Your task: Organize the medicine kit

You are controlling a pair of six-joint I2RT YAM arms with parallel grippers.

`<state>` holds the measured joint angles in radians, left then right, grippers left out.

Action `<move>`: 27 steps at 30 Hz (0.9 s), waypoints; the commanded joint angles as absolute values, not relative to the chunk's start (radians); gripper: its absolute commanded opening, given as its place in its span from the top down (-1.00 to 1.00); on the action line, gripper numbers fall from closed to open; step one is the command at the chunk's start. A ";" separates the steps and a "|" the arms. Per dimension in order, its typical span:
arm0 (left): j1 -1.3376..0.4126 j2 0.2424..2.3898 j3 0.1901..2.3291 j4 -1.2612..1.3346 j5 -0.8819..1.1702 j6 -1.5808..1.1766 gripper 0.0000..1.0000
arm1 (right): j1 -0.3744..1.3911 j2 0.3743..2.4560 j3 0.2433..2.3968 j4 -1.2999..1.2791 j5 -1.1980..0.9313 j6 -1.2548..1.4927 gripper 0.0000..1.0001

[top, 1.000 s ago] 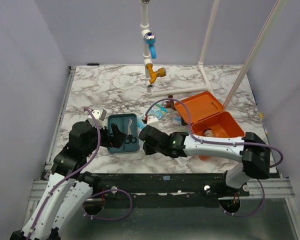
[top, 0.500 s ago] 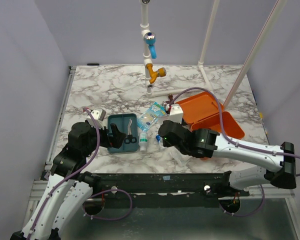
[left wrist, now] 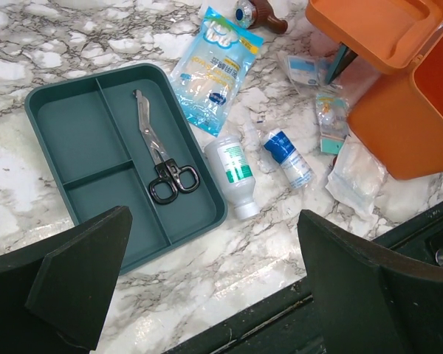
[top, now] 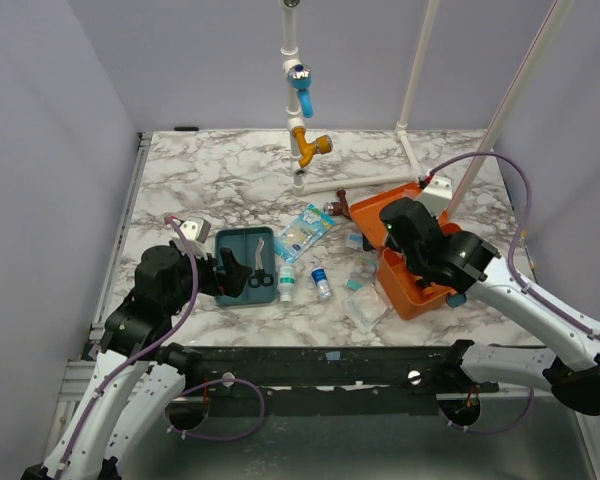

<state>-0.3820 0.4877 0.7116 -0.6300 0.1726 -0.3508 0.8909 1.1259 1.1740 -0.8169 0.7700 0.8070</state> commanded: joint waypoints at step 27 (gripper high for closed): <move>-0.386 0.435 0.730 -0.614 0.218 -0.356 -0.97 | 0.529 1.036 0.820 -0.845 0.648 1.161 0.99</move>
